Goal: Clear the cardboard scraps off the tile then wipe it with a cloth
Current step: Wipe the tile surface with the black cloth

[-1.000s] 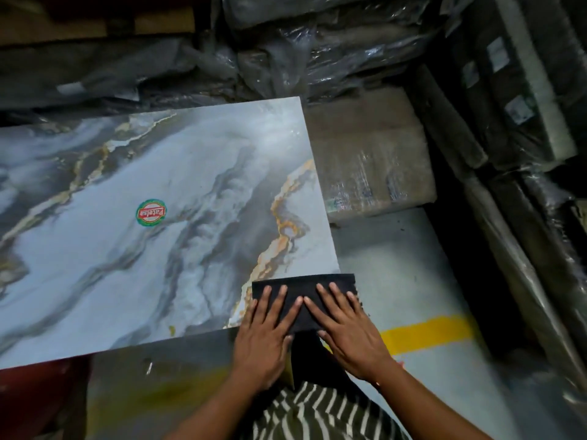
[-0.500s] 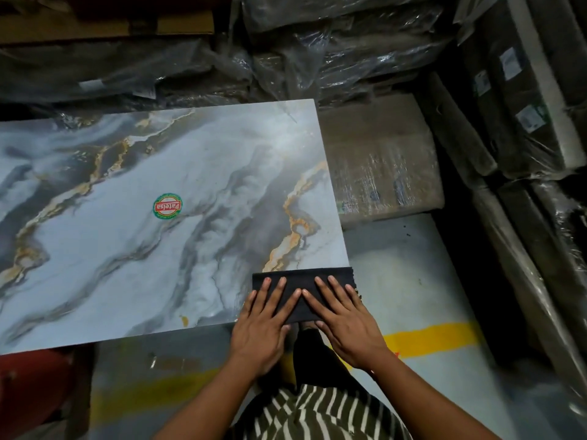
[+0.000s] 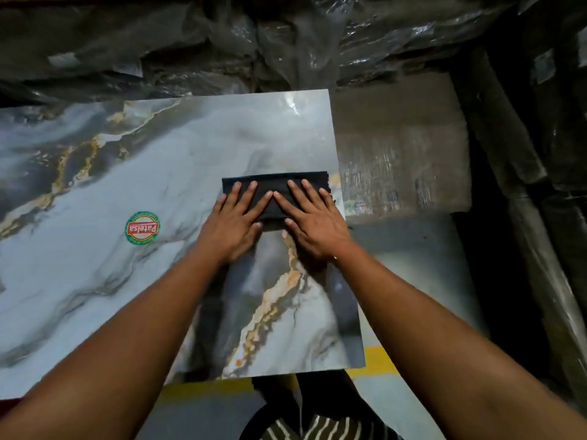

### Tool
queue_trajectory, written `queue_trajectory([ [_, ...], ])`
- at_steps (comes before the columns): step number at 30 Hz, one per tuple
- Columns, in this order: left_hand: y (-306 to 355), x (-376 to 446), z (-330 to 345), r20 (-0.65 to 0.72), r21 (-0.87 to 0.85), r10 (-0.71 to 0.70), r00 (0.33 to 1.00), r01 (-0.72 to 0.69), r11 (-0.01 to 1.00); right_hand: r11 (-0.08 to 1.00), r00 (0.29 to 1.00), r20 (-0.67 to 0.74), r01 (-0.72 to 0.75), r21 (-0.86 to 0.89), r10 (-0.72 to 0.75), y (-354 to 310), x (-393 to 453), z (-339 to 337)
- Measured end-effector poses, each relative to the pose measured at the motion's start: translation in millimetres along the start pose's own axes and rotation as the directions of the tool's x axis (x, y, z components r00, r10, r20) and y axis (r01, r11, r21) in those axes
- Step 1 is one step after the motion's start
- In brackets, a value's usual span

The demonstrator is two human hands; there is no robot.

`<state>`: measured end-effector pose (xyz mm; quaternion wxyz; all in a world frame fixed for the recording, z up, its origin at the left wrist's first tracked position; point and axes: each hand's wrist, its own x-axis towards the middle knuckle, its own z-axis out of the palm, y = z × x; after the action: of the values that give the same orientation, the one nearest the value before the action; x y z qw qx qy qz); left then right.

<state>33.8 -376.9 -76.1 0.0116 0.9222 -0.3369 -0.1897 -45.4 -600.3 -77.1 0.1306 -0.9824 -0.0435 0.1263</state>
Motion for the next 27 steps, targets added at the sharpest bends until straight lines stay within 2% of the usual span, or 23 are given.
queue_trajectory([
  [8,-73,145,-56,-0.026,-0.023,-0.053,0.998,0.052,0.998,0.999,0.999,-0.03,0.025,-0.036,-0.026,47,169,-44],
  [14,-113,204,-84,0.009,-0.096,-0.042,0.999,0.043,0.994,0.998,0.999,-0.03,0.031,-0.055,-0.033,59,240,-62],
  [21,-111,198,-76,-0.018,-0.099,-0.061,0.998,0.059,0.993,0.999,1.0,-0.017,0.009,-0.05,-0.01,49,231,-62],
  [27,-82,110,-44,-0.02,-0.076,-0.053,0.998,0.051,0.996,0.997,0.999,-0.021,0.038,-0.066,-0.04,15,153,-30],
])
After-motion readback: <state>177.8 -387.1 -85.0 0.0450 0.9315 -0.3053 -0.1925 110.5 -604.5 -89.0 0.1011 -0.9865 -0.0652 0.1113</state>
